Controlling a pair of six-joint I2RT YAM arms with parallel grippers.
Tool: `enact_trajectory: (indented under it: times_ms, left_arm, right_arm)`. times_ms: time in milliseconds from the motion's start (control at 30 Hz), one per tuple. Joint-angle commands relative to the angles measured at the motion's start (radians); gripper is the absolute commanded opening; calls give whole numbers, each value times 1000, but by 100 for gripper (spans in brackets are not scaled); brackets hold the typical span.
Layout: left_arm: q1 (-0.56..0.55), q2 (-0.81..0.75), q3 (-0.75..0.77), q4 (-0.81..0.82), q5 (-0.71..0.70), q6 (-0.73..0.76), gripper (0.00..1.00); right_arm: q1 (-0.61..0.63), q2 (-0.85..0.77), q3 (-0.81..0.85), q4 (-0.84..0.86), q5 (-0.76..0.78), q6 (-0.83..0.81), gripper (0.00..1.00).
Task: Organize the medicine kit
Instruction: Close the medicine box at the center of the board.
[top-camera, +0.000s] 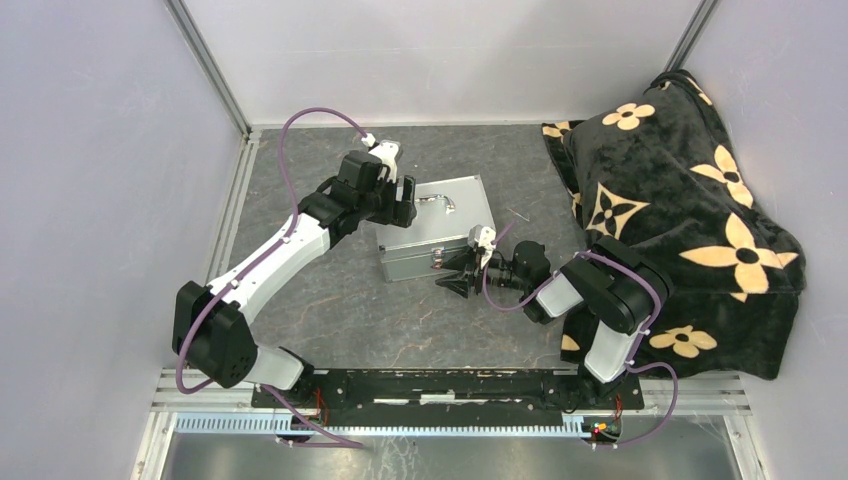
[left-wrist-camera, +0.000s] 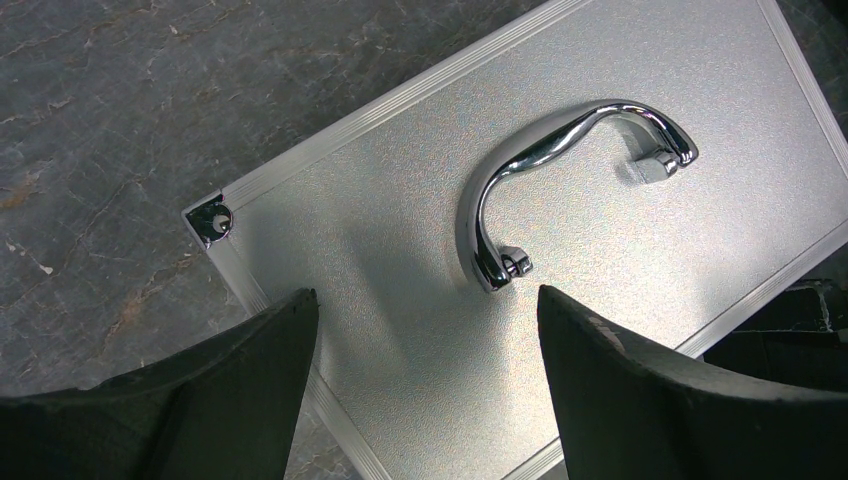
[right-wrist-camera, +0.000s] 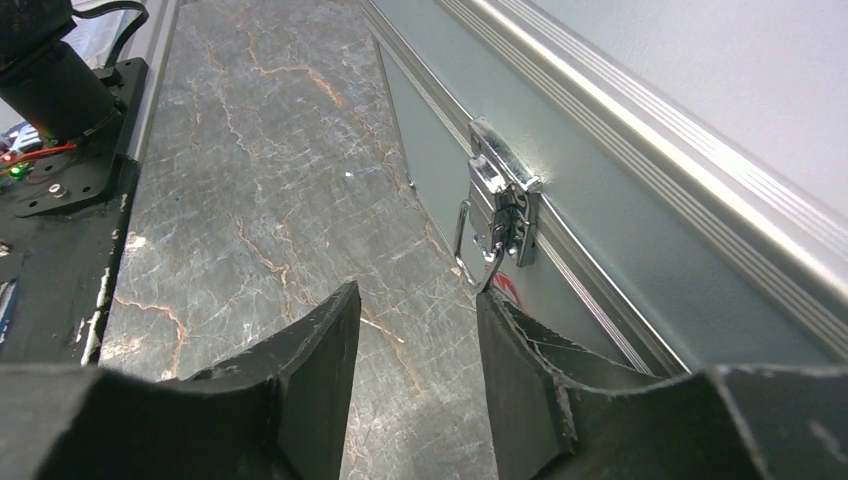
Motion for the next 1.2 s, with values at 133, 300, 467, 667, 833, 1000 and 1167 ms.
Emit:
enact_trajectory:
  times_ms: [133,300,467,667,833,1000,1167]
  left_arm:
    - [0,51,-21,-123,17,23,86]
    - [0,54,-20,-126,21,24,86]
    - [0,59,-18,-127,26,24,86]
    - [0,61,-18,-128,30,27,86]
    - [0,62,-18,-128,34,28,85]
    - [0,63,-19,-129,36,28,85]
    - [0,66,-19,-129,39,30,85]
  right_arm:
    - [4,-7,1,130,-76,31,48]
    - [4,-13,1,138,-85,43,47]
    - [4,-30,-6,140,-86,44,47]
    - [3,-46,-8,136,-87,46,47]
    - [4,-61,-8,127,-86,42,47]
    - [3,-67,-8,124,-83,42,47]
    - [3,-73,-7,119,-74,40,47]
